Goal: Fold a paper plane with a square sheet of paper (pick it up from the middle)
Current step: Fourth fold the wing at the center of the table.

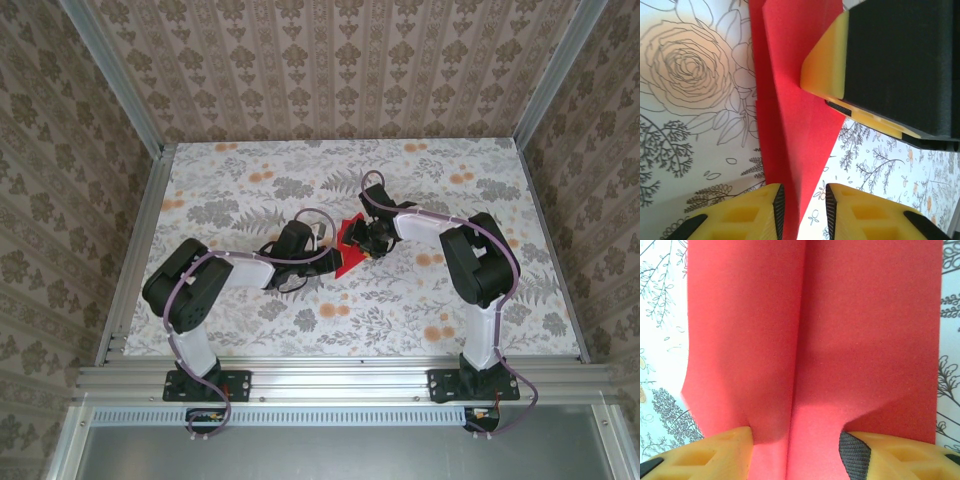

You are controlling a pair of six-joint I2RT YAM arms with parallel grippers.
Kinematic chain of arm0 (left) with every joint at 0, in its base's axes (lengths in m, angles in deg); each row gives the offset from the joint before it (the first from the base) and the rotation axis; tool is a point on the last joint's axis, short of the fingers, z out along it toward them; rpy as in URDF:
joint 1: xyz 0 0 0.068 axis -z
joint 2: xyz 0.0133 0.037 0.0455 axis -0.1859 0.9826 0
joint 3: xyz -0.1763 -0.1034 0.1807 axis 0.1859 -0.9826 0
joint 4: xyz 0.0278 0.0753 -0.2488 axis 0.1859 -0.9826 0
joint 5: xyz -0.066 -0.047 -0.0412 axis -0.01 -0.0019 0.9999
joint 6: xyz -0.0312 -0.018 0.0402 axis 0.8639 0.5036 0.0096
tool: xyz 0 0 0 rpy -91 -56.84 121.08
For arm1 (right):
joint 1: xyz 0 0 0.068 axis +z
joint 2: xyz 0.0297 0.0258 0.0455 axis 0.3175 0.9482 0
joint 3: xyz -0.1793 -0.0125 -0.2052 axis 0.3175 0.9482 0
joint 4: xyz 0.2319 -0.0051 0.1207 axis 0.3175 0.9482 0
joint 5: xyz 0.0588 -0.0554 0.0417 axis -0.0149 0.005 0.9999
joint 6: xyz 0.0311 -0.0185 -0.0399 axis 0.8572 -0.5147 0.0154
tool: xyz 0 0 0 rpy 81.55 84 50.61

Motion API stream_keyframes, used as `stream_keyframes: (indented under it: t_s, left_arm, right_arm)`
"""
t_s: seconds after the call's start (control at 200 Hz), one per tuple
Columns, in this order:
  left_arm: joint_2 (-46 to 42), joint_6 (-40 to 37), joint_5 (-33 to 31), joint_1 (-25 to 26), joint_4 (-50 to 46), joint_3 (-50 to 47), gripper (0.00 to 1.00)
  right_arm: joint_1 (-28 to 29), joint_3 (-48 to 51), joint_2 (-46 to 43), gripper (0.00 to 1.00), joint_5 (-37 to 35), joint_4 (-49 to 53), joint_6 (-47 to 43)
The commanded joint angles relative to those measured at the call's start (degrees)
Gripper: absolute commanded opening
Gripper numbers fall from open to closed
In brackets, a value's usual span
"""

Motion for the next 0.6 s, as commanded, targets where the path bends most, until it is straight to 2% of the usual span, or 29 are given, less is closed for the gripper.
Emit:
stream_keyframes:
  t_s: [0.0, 0.335, 0.595]
  left_arm:
    - [1.9, -1.4, -1.6, -0.7, 1.6, 1.7, 0.32]
    - [6.0, 0.9, 3.4, -1.8, 8.1, 2.6, 0.21]
    - [8.5, 1.5, 6.1, -2.4, 9.0, 3.6, 0.21]
  right_arm:
    - [-1.2, 6.4, 11.9, 0.57, -12.8, 12.7, 0.1]
    - [-1.2, 6.8, 11.7, 0.57, -12.4, 12.2, 0.1]
    - [-1.2, 7.0, 11.7, 0.57, -12.1, 11.9, 0.1]
